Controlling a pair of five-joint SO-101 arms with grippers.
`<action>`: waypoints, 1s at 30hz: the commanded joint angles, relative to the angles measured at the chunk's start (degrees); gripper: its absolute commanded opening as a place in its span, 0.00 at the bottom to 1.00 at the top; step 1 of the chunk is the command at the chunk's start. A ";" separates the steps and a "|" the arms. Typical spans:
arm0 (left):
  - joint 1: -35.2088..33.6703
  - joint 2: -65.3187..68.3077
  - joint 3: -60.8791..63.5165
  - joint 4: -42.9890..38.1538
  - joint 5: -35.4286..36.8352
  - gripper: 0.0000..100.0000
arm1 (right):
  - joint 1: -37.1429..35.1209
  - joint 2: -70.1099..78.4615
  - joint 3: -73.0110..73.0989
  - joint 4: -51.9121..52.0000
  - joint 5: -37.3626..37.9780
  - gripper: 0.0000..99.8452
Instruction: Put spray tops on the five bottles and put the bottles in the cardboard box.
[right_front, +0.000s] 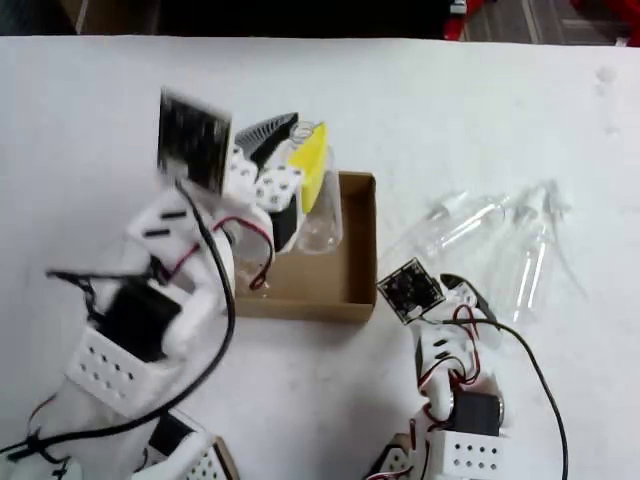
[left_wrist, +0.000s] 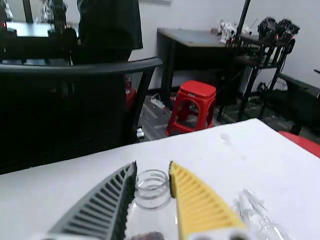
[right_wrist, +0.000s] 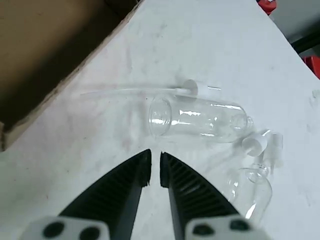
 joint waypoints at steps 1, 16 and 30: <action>0.66 -7.08 16.70 -19.25 -1.14 0.02 | 0.04 -0.31 0.53 0.31 0.53 0.02; 3.30 -6.99 51.96 -60.75 -13.98 0.02 | -0.22 -0.31 0.53 0.31 0.53 0.02; 1.63 9.63 46.51 -70.15 -13.98 0.02 | -0.13 -0.31 0.53 0.31 0.53 0.02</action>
